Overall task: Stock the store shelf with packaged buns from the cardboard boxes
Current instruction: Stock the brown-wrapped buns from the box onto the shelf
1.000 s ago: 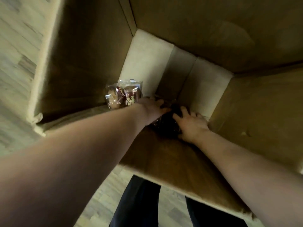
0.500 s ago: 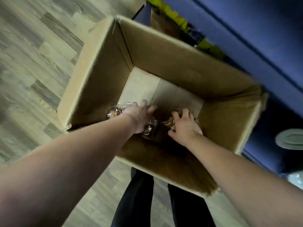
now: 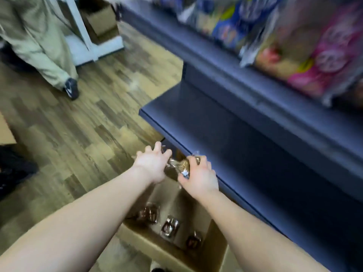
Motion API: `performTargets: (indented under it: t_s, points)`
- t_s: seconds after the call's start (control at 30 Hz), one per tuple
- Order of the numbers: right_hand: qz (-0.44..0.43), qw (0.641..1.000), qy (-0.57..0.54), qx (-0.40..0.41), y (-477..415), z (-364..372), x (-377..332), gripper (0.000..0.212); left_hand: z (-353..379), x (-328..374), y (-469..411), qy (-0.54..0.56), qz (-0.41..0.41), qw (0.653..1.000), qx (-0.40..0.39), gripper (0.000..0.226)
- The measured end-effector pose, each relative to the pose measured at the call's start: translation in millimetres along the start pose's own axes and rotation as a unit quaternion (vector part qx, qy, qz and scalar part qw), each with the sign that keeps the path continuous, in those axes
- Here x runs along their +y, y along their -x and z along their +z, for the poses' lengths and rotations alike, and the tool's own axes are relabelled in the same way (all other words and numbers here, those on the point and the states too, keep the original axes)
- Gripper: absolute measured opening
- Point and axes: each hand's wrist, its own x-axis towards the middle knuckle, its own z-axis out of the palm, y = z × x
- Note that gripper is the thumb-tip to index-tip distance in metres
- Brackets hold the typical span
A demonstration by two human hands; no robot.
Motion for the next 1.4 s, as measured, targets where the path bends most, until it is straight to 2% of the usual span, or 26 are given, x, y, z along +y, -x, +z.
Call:
performTargets:
  t_s: [0.1, 0.2, 0.33, 0.47, 0.6, 0.8, 1.0, 1.17, 1.4]
  points:
    - [-0.042, 0.998, 0.02, 0.04, 8.2, -57.0, -26.2, 0.061, -61.3, -14.8, 24.1, 0.042, -0.017, 0.996, 0.074, 0.055]
    - [-0.067, 0.993, 0.041, 0.084, 12.8, -107.6, -48.4, 0.063, -109.3, -22.9, 42.4, 0.042, -0.004, 0.992, 0.117, 0.065]
    - [-0.093, 0.982, 0.08, 0.146, 25.0, -176.5, -73.8, 0.064, -168.8, -35.9, 68.2, 0.055, -0.001, 0.981, 0.186, 0.067]
    - [-0.087, 0.972, 0.076, 0.206, 39.0, -227.7, -77.6, 0.064, -217.8, -33.9, 83.4, 0.056, 0.013, 0.965, 0.256, 0.07]
    - [-0.031, 0.964, 0.049, 0.258, 59.8, -260.9, -48.7, 0.065, -250.6, -5.8, 87.9, 0.041, 0.057, 0.955, 0.288, 0.072]
    - [0.078, 0.954, 0.061, 0.282, 109.3, -293.3, 47.3, 0.066, -287.3, 78.1, 78.7, -0.021, 0.153, 0.94, 0.305, 0.075]
    - [0.233, 0.92, 0.067, 0.308, 196.2, -312.9, 166.3, 0.066, -310.7, 210.4, 82.1, 0.016, 0.262, 0.92, 0.292, 0.074]
    - [0.351, 0.878, 0.058, 0.321, 289.6, -309.9, 241.3, 0.067, -300.1, 321.9, 114.4, 0.006, 0.381, 0.882, 0.277, 0.07]
    - [0.429, 0.837, 0.051, 0.336, 372.7, -289.0, 290.3, 0.063, -273.3, 434.7, 159.8, -0.013, 0.499, 0.83, 0.249, 0.074]
